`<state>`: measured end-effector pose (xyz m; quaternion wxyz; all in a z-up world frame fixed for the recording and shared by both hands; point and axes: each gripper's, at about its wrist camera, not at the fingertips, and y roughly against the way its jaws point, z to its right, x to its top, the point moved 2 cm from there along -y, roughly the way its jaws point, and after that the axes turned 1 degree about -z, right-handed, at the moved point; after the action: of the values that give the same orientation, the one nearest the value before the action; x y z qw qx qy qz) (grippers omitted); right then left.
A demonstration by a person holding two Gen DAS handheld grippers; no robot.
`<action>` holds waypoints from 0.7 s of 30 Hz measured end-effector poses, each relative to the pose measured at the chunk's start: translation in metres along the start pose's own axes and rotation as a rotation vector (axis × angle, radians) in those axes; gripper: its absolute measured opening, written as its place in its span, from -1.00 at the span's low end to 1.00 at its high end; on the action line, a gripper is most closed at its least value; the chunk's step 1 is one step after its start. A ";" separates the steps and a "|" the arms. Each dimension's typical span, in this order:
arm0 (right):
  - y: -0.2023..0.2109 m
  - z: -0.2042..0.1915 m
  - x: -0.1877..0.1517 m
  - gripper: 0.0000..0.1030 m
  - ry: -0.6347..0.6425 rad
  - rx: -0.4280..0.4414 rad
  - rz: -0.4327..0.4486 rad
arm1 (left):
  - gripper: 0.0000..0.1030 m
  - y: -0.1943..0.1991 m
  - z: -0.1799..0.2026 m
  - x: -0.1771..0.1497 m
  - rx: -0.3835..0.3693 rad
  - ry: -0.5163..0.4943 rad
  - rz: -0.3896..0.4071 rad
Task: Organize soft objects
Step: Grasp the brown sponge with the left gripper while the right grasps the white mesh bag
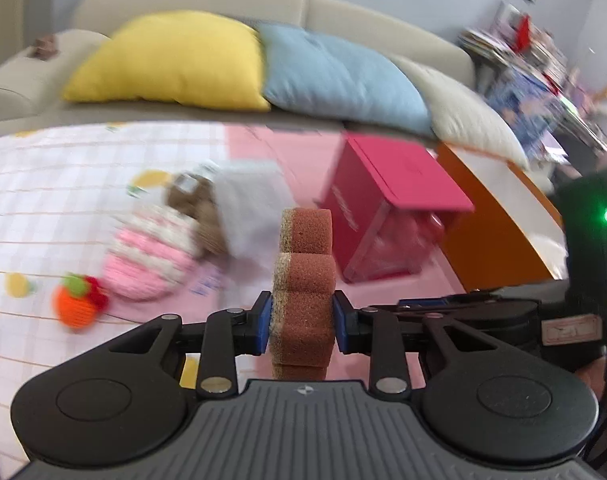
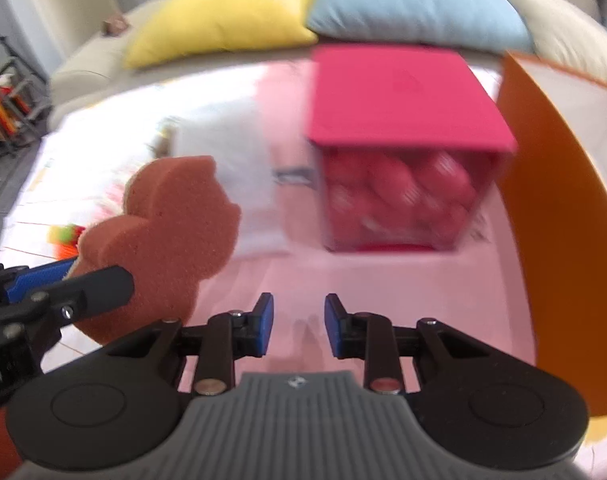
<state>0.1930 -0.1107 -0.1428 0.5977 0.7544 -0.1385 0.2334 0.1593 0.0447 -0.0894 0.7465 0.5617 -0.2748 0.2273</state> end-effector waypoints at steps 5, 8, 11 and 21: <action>-0.003 -0.031 0.019 -0.32 0.069 0.047 0.042 | -0.33 0.015 -0.035 0.007 0.126 0.093 0.037; -0.015 -0.044 0.031 0.58 0.083 0.048 0.056 | -0.33 0.015 -0.052 0.009 0.178 0.137 0.042; -0.030 -0.055 0.039 0.61 0.110 0.063 0.049 | -0.33 0.012 -0.062 0.008 0.187 0.160 0.040; -0.083 -0.053 0.043 0.72 0.069 0.042 0.013 | -0.33 0.001 -0.063 0.003 0.155 0.162 0.023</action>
<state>0.2608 -0.0363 -0.1808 0.5847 0.7573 -0.1177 0.2661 0.1709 0.1058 -0.1006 0.7178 0.5945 -0.2015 0.3011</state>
